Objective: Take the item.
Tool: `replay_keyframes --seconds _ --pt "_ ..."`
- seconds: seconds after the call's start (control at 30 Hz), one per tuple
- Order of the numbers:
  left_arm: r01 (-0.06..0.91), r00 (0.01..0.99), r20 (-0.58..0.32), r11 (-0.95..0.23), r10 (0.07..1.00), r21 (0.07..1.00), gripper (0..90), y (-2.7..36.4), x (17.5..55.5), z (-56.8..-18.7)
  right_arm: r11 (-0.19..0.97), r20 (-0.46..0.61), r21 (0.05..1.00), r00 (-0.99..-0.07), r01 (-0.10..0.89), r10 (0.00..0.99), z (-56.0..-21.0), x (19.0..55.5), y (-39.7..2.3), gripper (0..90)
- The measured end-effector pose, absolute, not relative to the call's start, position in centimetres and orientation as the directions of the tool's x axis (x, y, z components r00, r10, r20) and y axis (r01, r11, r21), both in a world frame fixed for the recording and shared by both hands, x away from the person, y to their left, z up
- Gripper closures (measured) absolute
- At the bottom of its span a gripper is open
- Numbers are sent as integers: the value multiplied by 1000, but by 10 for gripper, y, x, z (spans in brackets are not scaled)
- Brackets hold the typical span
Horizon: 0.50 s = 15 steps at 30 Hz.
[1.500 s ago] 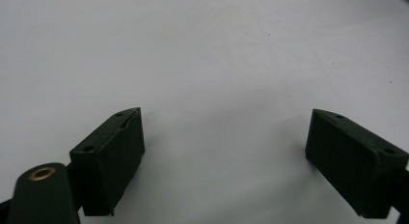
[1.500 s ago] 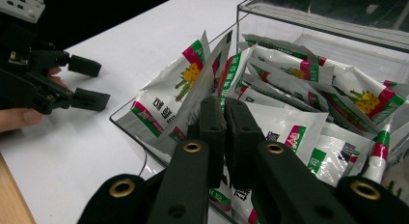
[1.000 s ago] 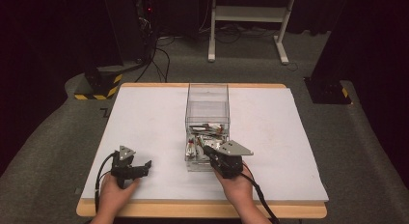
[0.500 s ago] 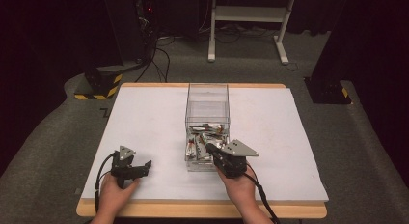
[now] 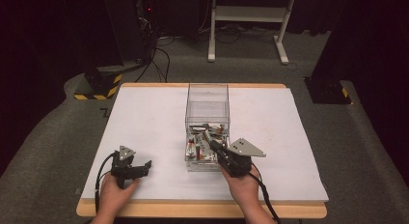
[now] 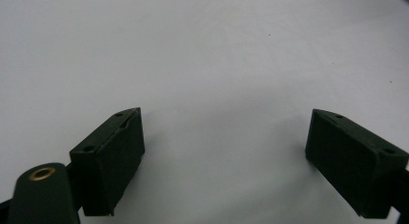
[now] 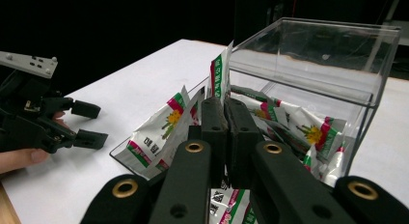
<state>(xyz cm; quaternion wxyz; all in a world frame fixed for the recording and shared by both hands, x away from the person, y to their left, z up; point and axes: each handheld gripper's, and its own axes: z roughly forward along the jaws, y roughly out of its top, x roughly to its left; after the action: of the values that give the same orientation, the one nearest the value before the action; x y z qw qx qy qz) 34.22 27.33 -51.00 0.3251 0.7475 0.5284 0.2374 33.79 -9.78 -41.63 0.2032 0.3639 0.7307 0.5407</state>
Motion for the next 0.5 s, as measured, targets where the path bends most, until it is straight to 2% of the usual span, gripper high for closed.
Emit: replay_keyframes --seconds 0.5 --pt "636 329 11 -230 944 737 138 273 342 -510 119 100 950 -642 289 761 -408 336 -107 887"
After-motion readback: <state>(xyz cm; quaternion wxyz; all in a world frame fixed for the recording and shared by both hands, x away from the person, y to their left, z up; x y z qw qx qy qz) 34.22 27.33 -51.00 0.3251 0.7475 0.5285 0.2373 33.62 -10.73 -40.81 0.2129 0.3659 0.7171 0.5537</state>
